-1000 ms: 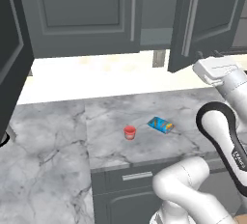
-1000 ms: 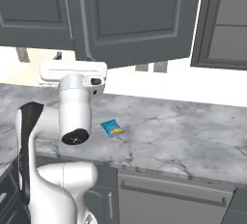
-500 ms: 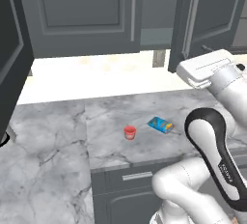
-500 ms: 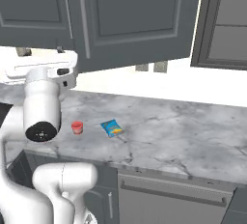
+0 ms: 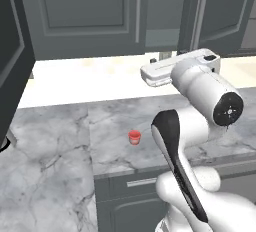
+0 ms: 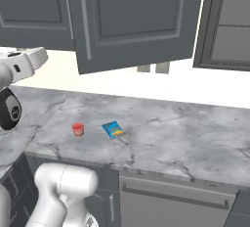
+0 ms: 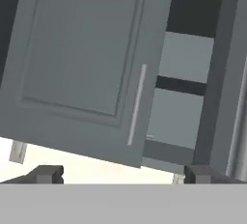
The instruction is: Pick the pan from the cabinet and place it on the stove. Then turn on the stove burner for the pan.
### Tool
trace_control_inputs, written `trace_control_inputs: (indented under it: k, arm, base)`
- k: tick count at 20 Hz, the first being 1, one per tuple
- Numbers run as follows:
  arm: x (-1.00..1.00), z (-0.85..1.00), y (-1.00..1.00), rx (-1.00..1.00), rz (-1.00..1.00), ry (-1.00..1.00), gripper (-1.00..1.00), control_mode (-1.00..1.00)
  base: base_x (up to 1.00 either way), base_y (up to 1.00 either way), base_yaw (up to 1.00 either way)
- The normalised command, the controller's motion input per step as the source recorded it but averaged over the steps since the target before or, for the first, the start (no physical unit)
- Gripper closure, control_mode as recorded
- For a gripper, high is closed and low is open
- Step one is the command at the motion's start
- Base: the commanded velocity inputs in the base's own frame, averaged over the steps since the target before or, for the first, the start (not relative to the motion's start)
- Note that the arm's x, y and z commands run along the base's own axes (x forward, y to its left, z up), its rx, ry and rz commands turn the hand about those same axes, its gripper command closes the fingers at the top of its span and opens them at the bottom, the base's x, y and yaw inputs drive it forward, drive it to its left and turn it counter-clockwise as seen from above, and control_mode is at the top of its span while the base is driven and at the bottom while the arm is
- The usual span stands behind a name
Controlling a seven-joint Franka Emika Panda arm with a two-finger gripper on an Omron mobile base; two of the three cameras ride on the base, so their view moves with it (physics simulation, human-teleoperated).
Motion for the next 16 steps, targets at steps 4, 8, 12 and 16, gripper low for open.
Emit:
trace_control_inputs:
  k: [4, 8, 12, 16]
  arm:
    - [0.46, -0.05, 0.02, -0.3, -0.16, 0.3, -1.0, -1.0]
    - [0.52, -0.11, -0.1, -0.19, -0.17, 0.39, -1.0, -1.0]
    - [0.43, -0.44, -0.01, -0.2, -0.18, 0.29, -1.0, -1.0]
    - [0.42, -0.6, -0.03, -0.18, -0.18, 0.18, -1.0, -1.0]
  base:
    - [0.0, 0.0, 0.0]
    - [0.0, 0.0, 0.0]
    - [0.0, 0.0, 0.0]
    - [0.0, 0.0, 0.0]
